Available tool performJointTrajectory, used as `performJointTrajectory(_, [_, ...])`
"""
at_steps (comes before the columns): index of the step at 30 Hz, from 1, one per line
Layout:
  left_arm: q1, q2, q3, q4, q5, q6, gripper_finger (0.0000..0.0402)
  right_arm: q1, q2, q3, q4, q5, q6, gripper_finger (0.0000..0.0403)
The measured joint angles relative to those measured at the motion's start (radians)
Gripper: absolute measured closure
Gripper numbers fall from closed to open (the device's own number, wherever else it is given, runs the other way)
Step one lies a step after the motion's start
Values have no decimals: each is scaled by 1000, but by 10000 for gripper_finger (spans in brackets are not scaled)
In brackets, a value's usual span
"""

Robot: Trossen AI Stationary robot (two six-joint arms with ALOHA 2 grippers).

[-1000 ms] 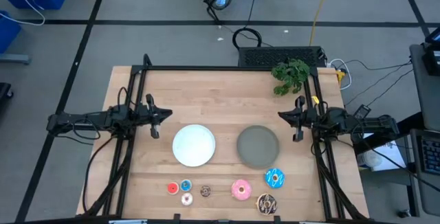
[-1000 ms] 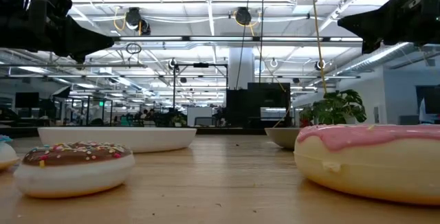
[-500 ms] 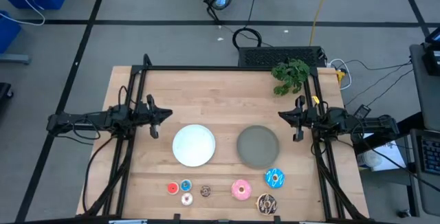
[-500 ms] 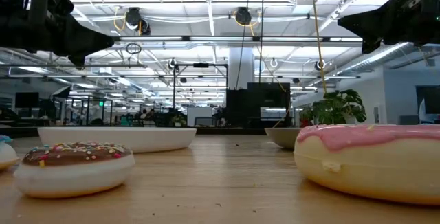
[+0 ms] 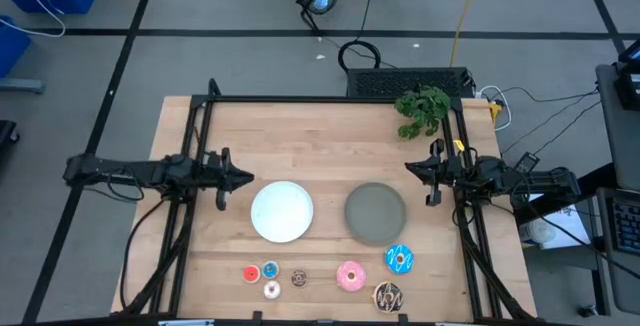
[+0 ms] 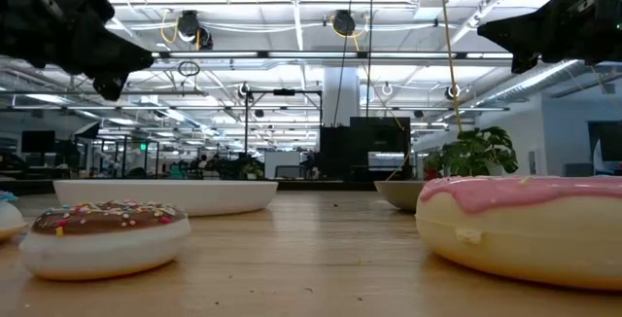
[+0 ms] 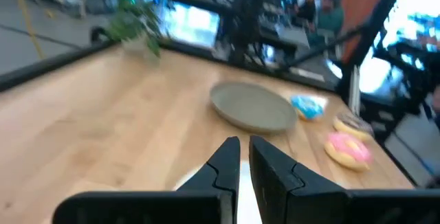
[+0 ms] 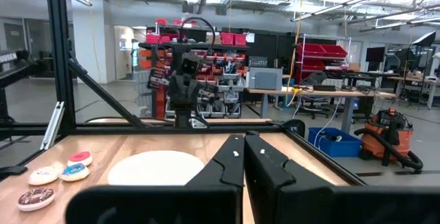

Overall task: Pick & Place donuts
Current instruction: Put the small red donut on the white plate

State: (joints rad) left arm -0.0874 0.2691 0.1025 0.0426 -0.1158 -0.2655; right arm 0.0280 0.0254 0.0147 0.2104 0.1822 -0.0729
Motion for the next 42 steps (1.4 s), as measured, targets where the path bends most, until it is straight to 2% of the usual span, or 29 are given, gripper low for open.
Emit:
performJointTrajectory(3, [-70,131,134,-71,-83,1,365,0,0,0,-2,0,1,403])
performJointTrajectory(7, [-171,331,364,-244,-190,30,379,0,1,0,-6,0,1,403])
performJointTrajectory(10, [-236,472,542,-411,-273,25,396,0,2,0,-6,0,1,403])
performJointTrajectory(13, [-278,594,703,-604,-323,-26,393,0,2,0,-6,0,1,403])
performJointTrajectory(17, [-326,717,865,-879,-323,-219,383,0,2,0,-5,0,1,403])
performJointTrajectory(21, [-422,838,974,-1030,-265,-381,397,0,2,0,-6,-1,3,403])
performJointTrajectory(25, [-515,965,1066,-1067,-167,-499,391,0,2,0,-7,-2,35,403])
performJointTrajectory(27, [-565,1030,1097,-1062,-149,-543,389,0,2,0,4,-2,38,403])
performJointTrajectory(32, [-661,1175,1129,-1046,-130,-623,395,0,2,0,5,-2,39,403])
performJointTrajectory(36, [-693,1263,1130,-987,-66,-657,393,0,2,0,2,-3,39,403])
performJointTrajectory(42, [-722,1364,1130,-937,-40,-756,341,0,2,0,3,-2,26,403])
